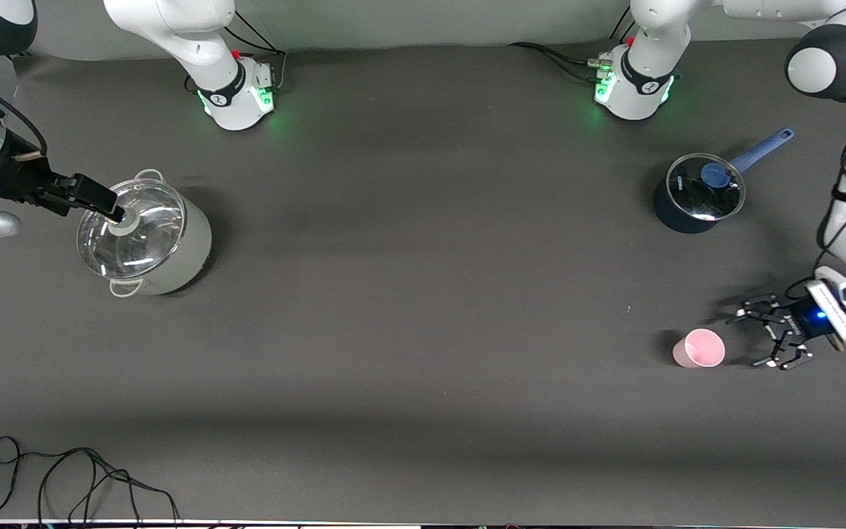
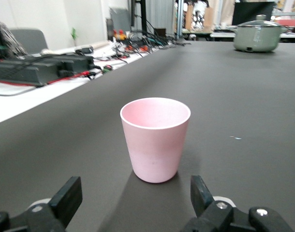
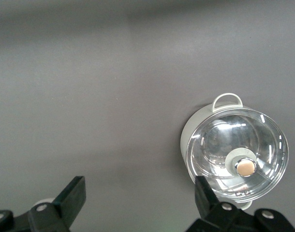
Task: Transfer pink cup from left to right arm
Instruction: 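Lower the left gripper over the pink cup and grasp it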
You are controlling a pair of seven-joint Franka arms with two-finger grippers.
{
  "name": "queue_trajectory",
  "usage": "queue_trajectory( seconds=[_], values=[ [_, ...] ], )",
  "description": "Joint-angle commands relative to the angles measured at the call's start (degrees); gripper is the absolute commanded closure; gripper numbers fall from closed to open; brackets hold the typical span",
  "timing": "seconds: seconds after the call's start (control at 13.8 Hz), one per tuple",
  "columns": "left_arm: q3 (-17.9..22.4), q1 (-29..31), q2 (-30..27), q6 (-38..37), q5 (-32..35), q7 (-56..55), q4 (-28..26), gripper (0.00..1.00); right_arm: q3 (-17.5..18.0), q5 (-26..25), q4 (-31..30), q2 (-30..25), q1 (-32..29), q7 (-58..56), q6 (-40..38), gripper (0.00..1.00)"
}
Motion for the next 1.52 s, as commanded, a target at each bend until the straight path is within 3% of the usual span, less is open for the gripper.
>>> queue_trajectory(
  seconds=[0.0,0.72,0.8,0.94,1.01,1.23,1.45],
  values=[
    [-1.1,-0.7,-0.4,2.6,-4.6,6.2,-4.0,0.0,-0.3,-0.6,1.1,0.3,0.7,0.7,-0.9,0.0],
    [-6.4,-2.7,-0.4,9.8,-10.5,6.9,-9.3,0.02,-0.3,-0.6,1.1,0.3,0.7,0.7,-0.9,0.0],
    [-6.4,-2.7,-0.4,9.8,-10.7,6.9,-9.3,0.1,-0.3,-0.6,1.1,0.3,0.7,0.7,-0.9,0.0],
    [-6.4,-2.6,-0.4,9.7,-10.7,6.9,-9.4,0.5,-0.3,-0.6,1.1,0.3,0.7,0.7,-0.9,0.0],
    [-6.4,-2.6,-0.4,9.4,-10.7,6.8,-9.4,0.56,-0.3,-0.6,1.1,0.3,0.7,0.7,-0.9,0.0],
    [-6.4,-2.8,-1.3,9.8,-10.8,5.9,-10.0,0.56,-0.3,-0.6,1.1,0.3,0.7,0.7,-0.9,0.0],
    [-8.0,-4.9,-5.5,11.7,-12.9,5.1,-14.6,0.57,-0.3,-0.6,1.1,0.2,0.7,0.6,-0.9,0.0]
  ],
)
